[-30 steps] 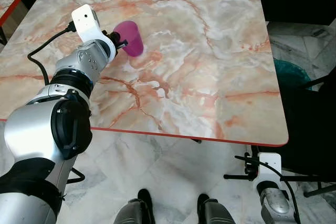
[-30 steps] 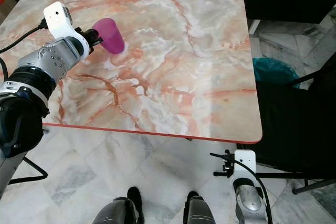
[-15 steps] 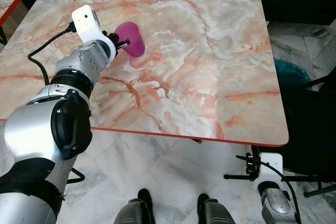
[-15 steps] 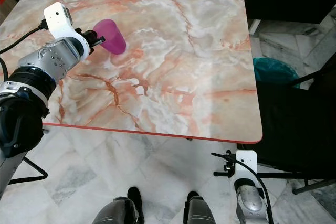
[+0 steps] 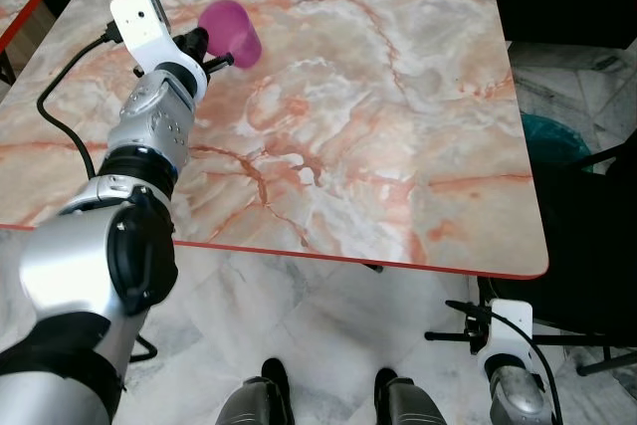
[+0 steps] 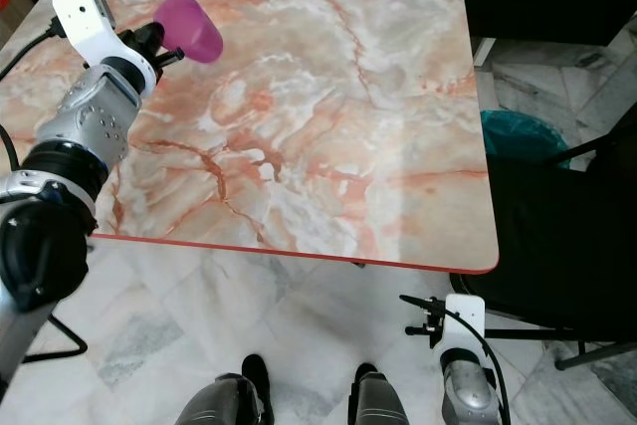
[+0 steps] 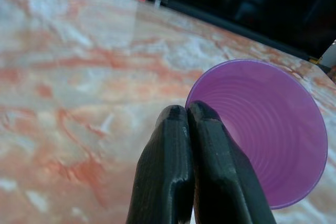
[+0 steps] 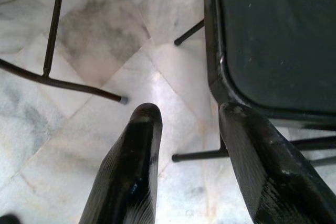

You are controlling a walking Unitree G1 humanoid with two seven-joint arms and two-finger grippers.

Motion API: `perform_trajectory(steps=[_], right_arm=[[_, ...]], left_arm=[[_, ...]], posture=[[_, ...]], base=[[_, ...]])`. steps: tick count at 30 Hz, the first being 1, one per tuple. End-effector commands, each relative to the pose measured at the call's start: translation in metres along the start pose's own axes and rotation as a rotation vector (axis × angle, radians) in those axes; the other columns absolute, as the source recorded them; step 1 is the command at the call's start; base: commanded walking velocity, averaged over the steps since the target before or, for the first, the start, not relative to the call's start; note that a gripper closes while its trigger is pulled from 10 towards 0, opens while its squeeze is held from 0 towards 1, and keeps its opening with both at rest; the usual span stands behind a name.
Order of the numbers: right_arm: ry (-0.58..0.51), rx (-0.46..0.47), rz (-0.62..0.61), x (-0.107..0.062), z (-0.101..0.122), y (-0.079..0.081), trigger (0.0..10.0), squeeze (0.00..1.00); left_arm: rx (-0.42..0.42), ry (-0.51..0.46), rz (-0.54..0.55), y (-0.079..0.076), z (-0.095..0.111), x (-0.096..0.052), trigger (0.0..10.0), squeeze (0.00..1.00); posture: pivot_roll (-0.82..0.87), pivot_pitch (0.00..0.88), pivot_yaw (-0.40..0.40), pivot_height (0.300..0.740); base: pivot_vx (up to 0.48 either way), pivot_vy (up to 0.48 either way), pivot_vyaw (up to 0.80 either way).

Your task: Setting the table

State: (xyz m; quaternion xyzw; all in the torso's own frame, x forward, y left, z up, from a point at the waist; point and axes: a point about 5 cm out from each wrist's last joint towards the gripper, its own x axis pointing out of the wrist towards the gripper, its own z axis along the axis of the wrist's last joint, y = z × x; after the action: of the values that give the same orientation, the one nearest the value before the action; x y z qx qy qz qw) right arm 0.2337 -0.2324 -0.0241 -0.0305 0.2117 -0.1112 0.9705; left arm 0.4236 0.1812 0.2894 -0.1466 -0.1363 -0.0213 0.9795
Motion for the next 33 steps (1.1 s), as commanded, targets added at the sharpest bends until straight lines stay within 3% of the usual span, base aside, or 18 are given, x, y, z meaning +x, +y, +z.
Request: perform_trajectory(steps=[1, 2, 6, 12, 26, 33], right_arm=[[0.071, 0.025, -0.032, -0.009, -0.020, -0.002, 10.0, 0.00], [0.095, 0.025, -0.037, -0.011, -0.025, -0.001, 10.0, 0.00], [0.113, 0.034, -0.049, -0.012, -0.028, 0.000, 10.0, 0.00], [0.135, 0.039, -0.043, -0.012, -0.030, 0.003, 10.0, 0.00], [0.227, 0.057, -0.069, -0.014, -0.042, 0.004, 10.0, 0.00], [0.258, 0.078, -0.065, -0.016, -0.047, 0.009, 10.0, 0.00]], left_arm=[[0.103, -0.078, -0.034, -0.002, -0.004, -0.007, 10.0, 0.00], [0.148, -0.135, -0.058, -0.006, -0.007, -0.012, 10.0, 0.00], [0.214, -0.205, -0.063, -0.010, -0.006, -0.019, 10.0, 0.00], [0.221, -0.277, 0.004, -0.008, -0.003, -0.026, 10.0, 0.00], [0.261, -0.307, 0.025, -0.002, -0.001, -0.034, 10.0, 0.00], [0.272, -0.310, 0.027, -0.004, 0.002, -0.034, 10.0, 0.00]], posture=[[-0.18, 0.241, 0.058, 0.740], [-0.18, 0.237, 0.056, 0.740], [-0.18, 0.225, 0.055, 0.740], [-0.19, 0.197, 0.057, 0.740], [-0.18, 0.153, 0.068, 0.740], [-0.18, 0.138, 0.077, 0.740]], base=[[0.000, 0.000, 0.00], [0.000, 0.000, 0.00], [0.000, 0.000, 0.00], [0.000, 0.289, 0.00], [0.000, 0.480, 0.00], [0.000, 0.480, -0.80]])
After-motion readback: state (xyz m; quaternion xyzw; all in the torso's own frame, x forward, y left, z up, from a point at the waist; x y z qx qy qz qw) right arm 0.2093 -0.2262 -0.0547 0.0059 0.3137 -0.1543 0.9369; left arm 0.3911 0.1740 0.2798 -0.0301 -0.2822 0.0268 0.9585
